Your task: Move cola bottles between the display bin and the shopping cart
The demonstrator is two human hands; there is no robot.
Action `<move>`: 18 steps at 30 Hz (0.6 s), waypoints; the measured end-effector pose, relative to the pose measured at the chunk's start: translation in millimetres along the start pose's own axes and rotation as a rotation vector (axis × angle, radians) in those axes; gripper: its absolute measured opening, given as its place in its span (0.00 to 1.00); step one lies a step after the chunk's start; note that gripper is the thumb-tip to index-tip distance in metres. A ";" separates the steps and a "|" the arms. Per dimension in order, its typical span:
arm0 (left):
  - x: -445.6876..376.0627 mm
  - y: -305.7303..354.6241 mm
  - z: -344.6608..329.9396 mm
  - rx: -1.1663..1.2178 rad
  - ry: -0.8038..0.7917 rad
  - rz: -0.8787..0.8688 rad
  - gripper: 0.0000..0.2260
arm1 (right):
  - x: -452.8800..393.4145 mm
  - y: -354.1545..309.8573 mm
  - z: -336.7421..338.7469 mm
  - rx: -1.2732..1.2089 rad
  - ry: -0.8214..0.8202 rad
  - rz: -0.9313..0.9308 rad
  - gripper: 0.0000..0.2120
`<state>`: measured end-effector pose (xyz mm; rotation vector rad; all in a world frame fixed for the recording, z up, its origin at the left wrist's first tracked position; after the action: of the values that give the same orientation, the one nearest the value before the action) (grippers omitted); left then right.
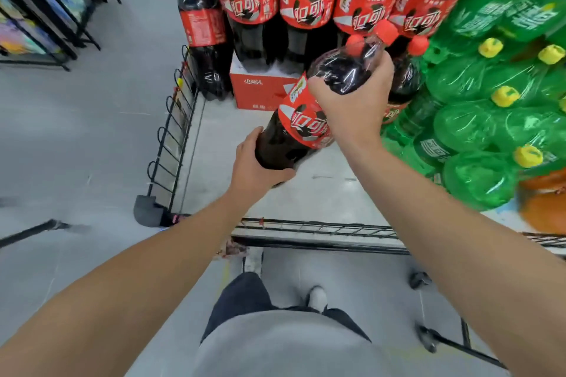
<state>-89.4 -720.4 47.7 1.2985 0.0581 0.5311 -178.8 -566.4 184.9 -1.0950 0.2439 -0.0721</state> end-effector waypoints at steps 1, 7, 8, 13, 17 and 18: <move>-9.5 -3.0 3.8 0.009 -0.024 0.007 0.49 | -2.0 -0.1 -9.5 0.023 0.006 -0.008 0.44; -56.1 -30.4 26.3 0.007 -0.173 0.066 0.45 | -2.5 6.3 -57.2 0.107 0.073 -0.066 0.38; -61.2 -35.2 27.6 -0.001 -0.198 0.081 0.46 | -1.3 8.8 -62.9 0.114 0.081 -0.074 0.37; -81.0 -59.5 30.4 -0.054 -0.309 0.154 0.49 | 8.7 26.8 -89.2 0.147 0.071 -0.103 0.37; -81.5 -70.0 27.2 -0.042 -0.342 0.170 0.50 | 20.4 35.6 -101.1 0.199 0.044 -0.102 0.35; -82.2 -74.6 26.5 -0.041 -0.347 0.170 0.50 | 22.7 37.6 -102.8 0.211 0.034 -0.103 0.35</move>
<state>-127.4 -790.0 -34.3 1.3456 -0.3520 0.4415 -182.9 -642.7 103.2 -0.8962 0.2057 -0.2042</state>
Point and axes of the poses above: each hand's wrist, its own x-axis away from the middle knuckle, its own z-axis out of the back of the hand, y = z × x, the point moved 3 cm from there along -x, towards the middle knuckle, and after that the axes turned 10 degrees about x, right-handed, at the moved point
